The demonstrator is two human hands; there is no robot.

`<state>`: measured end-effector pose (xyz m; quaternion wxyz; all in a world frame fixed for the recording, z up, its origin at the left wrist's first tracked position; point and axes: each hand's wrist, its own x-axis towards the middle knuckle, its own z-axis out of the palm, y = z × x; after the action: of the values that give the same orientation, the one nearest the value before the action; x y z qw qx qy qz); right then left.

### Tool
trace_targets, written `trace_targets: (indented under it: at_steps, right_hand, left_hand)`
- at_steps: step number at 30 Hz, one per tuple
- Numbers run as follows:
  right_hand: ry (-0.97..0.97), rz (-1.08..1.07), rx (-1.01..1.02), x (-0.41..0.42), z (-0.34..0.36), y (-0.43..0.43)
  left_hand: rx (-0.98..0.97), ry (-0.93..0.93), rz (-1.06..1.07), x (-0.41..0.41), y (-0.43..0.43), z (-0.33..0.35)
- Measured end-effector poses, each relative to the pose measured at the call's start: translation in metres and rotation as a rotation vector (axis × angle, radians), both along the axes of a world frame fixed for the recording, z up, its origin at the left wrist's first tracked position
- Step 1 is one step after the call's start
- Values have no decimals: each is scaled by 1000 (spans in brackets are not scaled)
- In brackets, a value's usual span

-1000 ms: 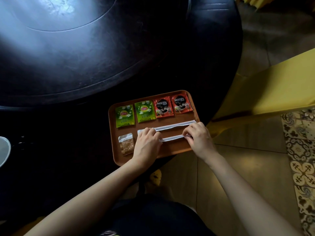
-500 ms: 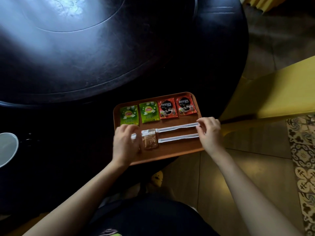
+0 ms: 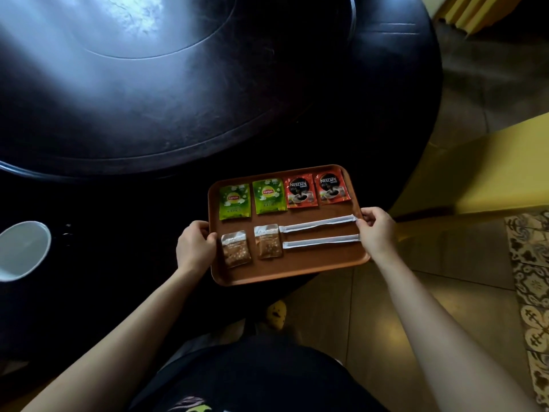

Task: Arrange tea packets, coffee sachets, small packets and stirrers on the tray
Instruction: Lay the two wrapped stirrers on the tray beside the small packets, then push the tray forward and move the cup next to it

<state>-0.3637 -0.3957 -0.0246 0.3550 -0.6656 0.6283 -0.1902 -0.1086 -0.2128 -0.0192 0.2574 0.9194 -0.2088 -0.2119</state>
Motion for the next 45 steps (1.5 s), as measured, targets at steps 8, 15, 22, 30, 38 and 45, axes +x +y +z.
trace_targets:
  at_steps: [8,15,22,30,38,45]
  right_hand:
    - [-218,-76,-40,24,15,13]
    - [-260,-82,-103,97,26,9]
    - [-297,-84,-19,201,36,7]
    - [-218,-23,-46,303,45,19]
    - [-119,10,-122,367,46,17]
    - [-48,-2,-173,394,42,12]
  left_hand:
    - [-160,-27,38,17,21,28]
    - [-278,75,222,76,34,49]
    - [-388,206,335,164,41,71]
    - [-390,236,339,262,43,79]
    - [-369,197,293,335,32,73]
    - [-357,150,200,371,20,61]
